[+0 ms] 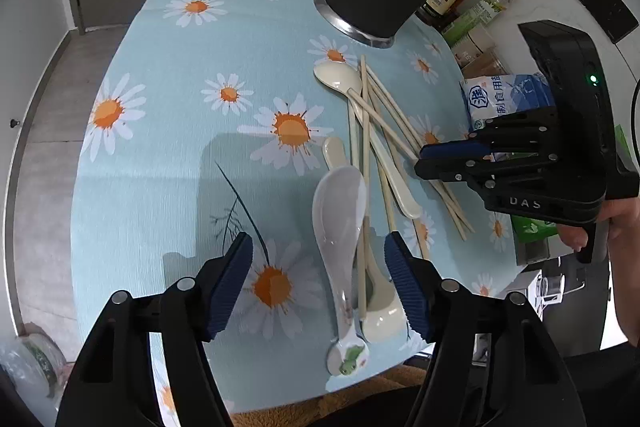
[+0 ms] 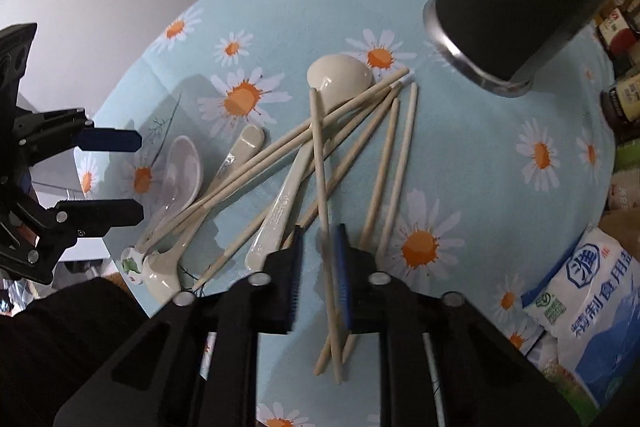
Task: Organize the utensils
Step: 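Lower the left tool onto the white ceramic spoon while the right tool grasps a chopstick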
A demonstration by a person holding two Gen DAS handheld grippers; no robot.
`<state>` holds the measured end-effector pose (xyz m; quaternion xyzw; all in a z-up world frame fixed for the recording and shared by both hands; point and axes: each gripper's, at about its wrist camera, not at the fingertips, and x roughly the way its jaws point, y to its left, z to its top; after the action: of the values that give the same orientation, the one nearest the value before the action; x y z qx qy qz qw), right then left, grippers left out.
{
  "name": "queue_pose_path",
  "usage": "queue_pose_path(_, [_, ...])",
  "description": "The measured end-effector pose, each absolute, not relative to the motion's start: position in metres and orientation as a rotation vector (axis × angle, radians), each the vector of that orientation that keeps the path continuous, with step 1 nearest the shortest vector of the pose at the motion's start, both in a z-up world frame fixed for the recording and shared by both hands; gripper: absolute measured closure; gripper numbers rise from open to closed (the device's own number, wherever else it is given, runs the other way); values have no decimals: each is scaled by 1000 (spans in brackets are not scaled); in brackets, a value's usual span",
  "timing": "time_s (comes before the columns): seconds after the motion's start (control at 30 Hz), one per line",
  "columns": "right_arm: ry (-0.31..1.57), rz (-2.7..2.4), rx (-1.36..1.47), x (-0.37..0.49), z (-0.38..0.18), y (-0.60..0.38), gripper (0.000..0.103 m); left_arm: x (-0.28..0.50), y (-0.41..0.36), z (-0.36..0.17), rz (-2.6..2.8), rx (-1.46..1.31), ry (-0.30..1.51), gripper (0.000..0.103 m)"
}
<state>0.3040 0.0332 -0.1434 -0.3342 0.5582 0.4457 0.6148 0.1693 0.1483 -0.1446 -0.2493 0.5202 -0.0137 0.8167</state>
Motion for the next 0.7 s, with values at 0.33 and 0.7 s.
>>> queue_pose_path(0.33, [1354, 983, -821, 309, -162, 51, 97, 185, 157, -155, -105, -527, 1142, 50])
queue_pose_path(0.7, [1316, 972, -715, 304, -145, 45, 97, 199, 163, -159, -185, -500, 1175, 82])
